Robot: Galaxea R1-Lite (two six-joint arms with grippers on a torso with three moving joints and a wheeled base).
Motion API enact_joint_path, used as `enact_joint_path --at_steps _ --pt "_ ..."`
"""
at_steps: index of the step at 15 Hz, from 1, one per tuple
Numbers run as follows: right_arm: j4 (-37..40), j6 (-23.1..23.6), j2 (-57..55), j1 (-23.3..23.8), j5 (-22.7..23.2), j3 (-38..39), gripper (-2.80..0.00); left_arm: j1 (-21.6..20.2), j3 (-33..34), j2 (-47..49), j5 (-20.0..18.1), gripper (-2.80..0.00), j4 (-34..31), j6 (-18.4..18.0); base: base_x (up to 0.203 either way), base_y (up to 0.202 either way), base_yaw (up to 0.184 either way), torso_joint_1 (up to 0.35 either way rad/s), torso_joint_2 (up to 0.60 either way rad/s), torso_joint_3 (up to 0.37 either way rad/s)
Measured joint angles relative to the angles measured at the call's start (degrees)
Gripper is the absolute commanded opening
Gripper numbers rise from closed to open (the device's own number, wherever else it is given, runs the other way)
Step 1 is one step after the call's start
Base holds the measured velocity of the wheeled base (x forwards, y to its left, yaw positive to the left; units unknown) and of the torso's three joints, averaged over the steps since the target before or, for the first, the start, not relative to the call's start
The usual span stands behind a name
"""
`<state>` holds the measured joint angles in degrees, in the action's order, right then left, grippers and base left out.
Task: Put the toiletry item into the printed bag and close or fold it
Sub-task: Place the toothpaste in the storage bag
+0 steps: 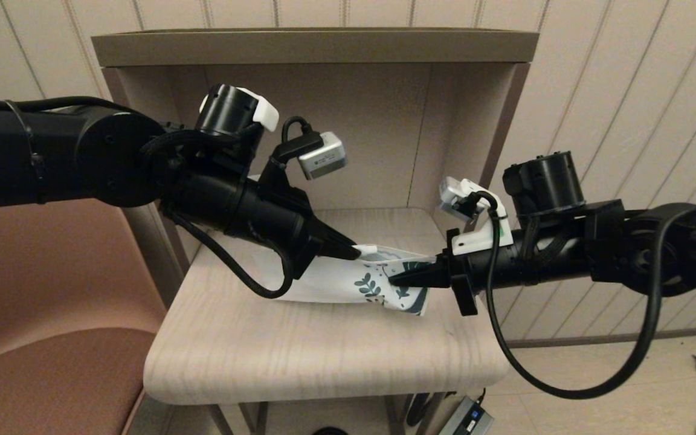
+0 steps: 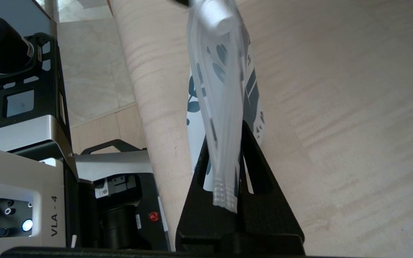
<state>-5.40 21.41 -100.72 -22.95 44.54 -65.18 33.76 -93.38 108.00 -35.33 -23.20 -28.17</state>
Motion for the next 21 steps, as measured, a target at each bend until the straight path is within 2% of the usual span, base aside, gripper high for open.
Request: enact_joint_path --at_steps 9,17,21 --pt "0.06 -0.08 0.28 -0.24 0.68 -0.39 -2.80 2.76 0.57 -0.06 0.19 -2.80 -0.66 -0.15 0.000 0.000 0.000 0.000 0.00 0.000" --pt "0.11 -0.09 1.61 -0.24 0.73 0.00 -2.80 2.51 1.51 -0.33 0.49 -2.80 -0.17 -0.03 0.000 0.000 0.000 0.000 0.00 0.000" --pt "0.13 -0.11 2.07 -0.54 0.79 0.16 -2.80 1.66 0.74 -0.20 1.48 -2.80 2.72 0.60 0.000 0.000 0.000 0.000 0.00 0.000"
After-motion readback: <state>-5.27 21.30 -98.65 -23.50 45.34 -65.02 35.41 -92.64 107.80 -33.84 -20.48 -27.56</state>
